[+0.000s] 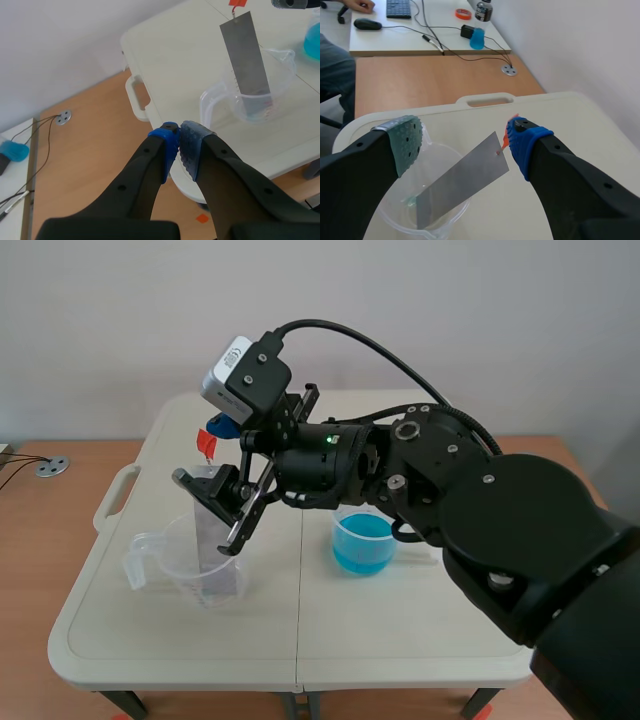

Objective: Hold the metal plate by the orange handle, dip it into the blue solution, take it out and point at it, then put the plate back in the beaker on the left.
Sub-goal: 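Return to the home posture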

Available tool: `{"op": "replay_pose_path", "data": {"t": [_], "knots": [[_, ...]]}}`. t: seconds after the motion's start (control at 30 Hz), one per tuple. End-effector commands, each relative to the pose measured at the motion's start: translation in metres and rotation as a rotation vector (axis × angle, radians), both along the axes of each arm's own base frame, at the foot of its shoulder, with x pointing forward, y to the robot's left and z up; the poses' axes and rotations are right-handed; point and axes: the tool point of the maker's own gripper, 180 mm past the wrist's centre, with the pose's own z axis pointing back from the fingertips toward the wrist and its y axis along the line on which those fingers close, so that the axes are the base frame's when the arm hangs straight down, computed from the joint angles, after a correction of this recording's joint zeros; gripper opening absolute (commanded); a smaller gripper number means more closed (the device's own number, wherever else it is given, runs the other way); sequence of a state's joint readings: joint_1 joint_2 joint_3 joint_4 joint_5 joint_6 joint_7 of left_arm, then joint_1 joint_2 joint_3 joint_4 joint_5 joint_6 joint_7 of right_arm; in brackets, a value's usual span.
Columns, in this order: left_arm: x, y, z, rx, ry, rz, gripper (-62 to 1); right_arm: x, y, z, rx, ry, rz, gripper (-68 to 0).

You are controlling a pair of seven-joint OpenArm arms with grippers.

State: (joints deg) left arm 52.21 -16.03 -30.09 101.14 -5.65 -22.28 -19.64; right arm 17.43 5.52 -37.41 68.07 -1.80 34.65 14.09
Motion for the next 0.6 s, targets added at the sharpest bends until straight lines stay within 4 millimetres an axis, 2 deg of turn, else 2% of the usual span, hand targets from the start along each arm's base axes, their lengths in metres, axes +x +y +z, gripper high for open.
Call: {"op": "replay_pose_path", "data": {"t": [0.0,0.13,0.2,0.27,0.37,0.4,0.43,0.57], "knots": [[0.002,-0.002,0.007,-0.006,-0.021,-0.003,-55.2,0.011,-0.001,0.016,0.031,-0.036,-0.020,-25.2],[0.002,-0.002,0.007,-0.006,-0.022,-0.004,-55.1,0.015,-0.005,0.021,0.055,-0.040,-0.035,-18.8],[0.003,-0.004,0.008,-0.011,-0.024,-0.014,-51.5,0.017,-0.007,0.024,0.071,-0.040,-0.039,-18.6],[0.005,-0.007,0.009,-0.016,-0.027,-0.030,-40.0,0.015,-0.008,0.030,0.100,-0.030,-0.029,-18.5],[0.010,-0.008,0.015,-0.021,-0.058,-0.037,-13.8,0.015,-0.012,0.044,0.146,-0.029,-0.020,-15.8],[0.012,-0.009,0.018,-0.024,-0.075,-0.040,-8.5,0.016,-0.016,0.049,0.161,-0.024,-0.021,-15.8],[0.014,-0.009,0.020,-0.025,-0.088,-0.042,-6.7,0.017,-0.020,0.054,0.173,-0.020,-0.030,-15.8],[0.022,-0.014,0.030,-0.032,-0.142,-0.063,-6.6,0.014,-0.036,0.063,0.199,0.005,-0.046,-13.0]]}}
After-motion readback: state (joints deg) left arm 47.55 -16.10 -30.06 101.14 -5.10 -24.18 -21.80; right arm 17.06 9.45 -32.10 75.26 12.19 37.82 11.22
